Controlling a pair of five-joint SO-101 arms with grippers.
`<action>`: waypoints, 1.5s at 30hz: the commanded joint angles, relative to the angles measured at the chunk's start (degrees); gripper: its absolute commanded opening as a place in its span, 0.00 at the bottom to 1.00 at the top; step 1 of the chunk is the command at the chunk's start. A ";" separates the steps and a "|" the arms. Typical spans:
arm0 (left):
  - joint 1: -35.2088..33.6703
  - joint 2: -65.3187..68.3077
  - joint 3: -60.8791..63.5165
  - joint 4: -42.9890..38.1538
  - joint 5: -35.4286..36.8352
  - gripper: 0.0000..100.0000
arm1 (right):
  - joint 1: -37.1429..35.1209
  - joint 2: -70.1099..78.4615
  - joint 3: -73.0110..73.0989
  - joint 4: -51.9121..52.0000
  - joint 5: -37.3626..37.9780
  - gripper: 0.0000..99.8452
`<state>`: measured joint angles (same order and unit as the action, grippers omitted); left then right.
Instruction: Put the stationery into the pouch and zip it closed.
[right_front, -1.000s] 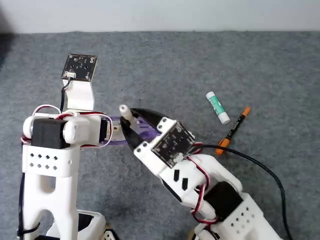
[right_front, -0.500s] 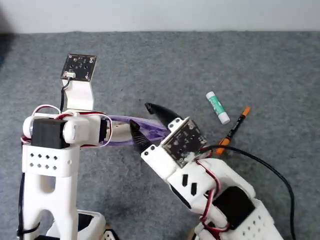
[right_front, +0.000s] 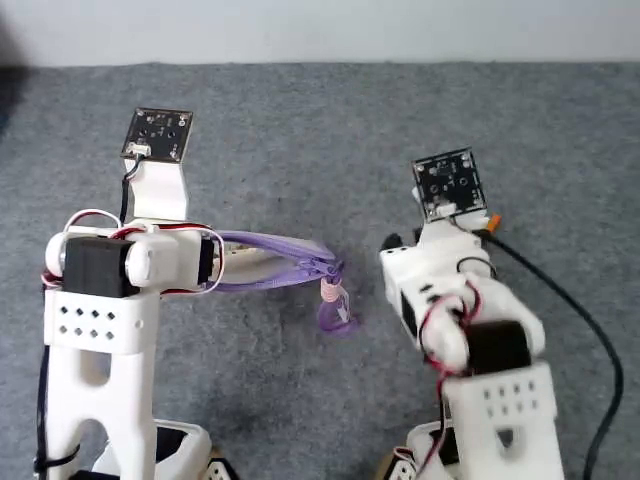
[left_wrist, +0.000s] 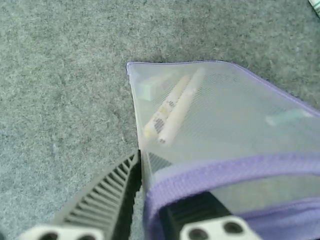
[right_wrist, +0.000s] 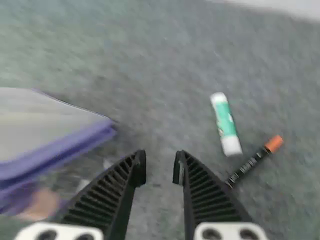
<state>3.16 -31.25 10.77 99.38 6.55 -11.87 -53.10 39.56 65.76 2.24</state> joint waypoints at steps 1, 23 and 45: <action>-0.18 0.00 0.40 -0.70 0.62 0.01 | 4.88 9.89 -4.92 2.07 -0.88 0.09; -0.09 -0.09 5.32 -2.29 0.62 0.01 | 22.11 67.91 -45.98 3.56 -20.48 0.10; -0.18 -0.09 4.26 -1.05 0.70 0.01 | 23.34 91.82 -62.95 -1.01 -20.13 0.21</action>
<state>2.99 -31.25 16.40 98.24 6.81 12.31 37.89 -18.81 65.41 -17.63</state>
